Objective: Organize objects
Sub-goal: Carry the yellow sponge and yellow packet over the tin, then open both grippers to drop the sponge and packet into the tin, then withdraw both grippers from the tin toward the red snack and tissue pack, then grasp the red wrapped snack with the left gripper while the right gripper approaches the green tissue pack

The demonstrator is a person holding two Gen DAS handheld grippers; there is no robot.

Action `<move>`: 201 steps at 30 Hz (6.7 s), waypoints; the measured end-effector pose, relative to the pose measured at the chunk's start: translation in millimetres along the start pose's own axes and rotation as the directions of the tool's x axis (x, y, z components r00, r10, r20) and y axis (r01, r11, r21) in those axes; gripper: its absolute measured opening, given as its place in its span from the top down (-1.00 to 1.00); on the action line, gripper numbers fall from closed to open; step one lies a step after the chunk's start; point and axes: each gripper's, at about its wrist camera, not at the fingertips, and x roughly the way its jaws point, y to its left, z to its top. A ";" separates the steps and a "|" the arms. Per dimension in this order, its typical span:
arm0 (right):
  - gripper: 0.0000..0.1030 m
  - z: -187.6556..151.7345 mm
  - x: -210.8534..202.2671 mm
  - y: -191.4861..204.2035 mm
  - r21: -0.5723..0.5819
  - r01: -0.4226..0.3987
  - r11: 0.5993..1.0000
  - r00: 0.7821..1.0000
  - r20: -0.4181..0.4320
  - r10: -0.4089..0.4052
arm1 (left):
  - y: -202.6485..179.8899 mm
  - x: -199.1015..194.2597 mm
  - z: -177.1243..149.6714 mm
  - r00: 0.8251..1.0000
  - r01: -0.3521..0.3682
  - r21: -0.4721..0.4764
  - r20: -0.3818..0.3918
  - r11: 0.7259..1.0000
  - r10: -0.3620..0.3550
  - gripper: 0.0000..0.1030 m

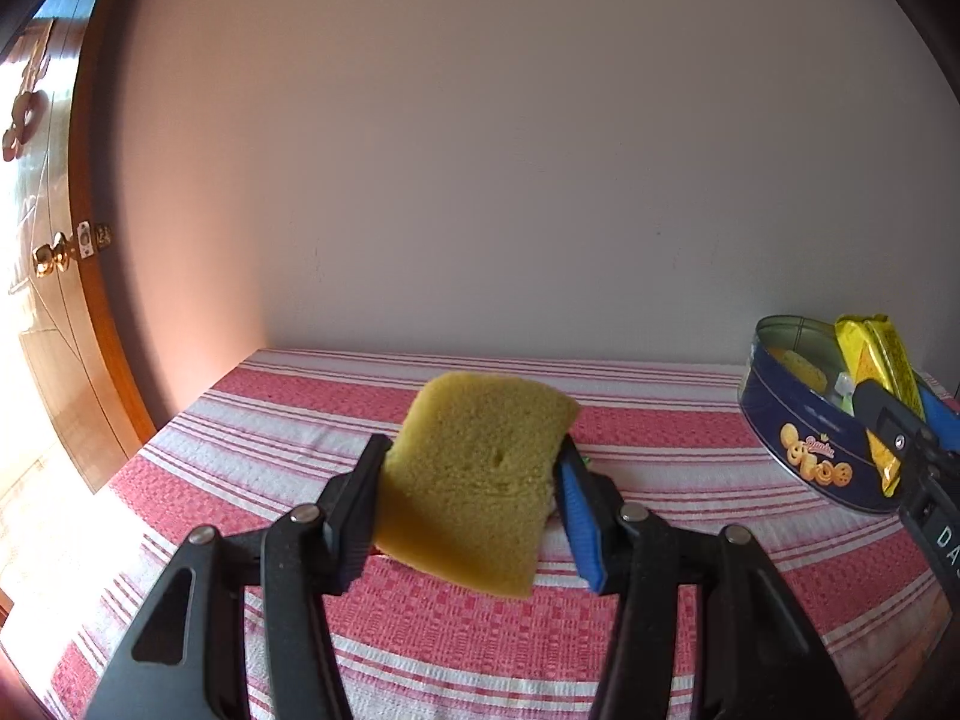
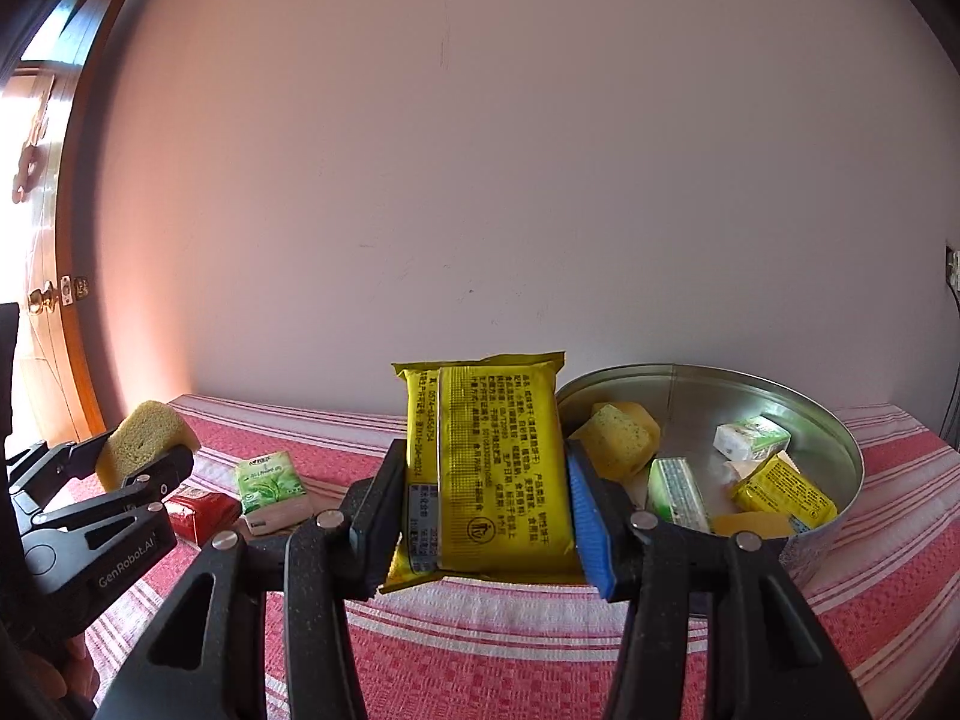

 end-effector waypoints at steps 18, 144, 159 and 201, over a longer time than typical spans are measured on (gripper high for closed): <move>-0.02 2.3 -2.1 -7.8 0.015 -0.037 0.999 0.999 0.004 0.037 | 26.4 -5.7 -2.6 0.999 0.046 -0.163 0.020 0.986 -0.044 -0.03; -0.73 4.0 -28.2 -148.8 0.219 0.178 0.959 0.969 0.131 -0.210 | -111.0 -17.9 -5.0 0.991 -0.097 0.084 0.103 0.992 0.088 -0.99; -0.73 -1.7 -29.7 -76.1 0.169 0.094 0.981 0.992 0.063 -0.105 | -65.8 -10.7 -8.6 0.996 -0.087 0.044 0.036 0.995 0.086 -0.99; -0.73 -7.7 74.2 80.1 0.109 -0.246 0.963 0.912 -0.312 0.268 | 62.5 106.6 5.1 0.903 -0.148 -0.133 -0.422 0.980 0.079 -0.43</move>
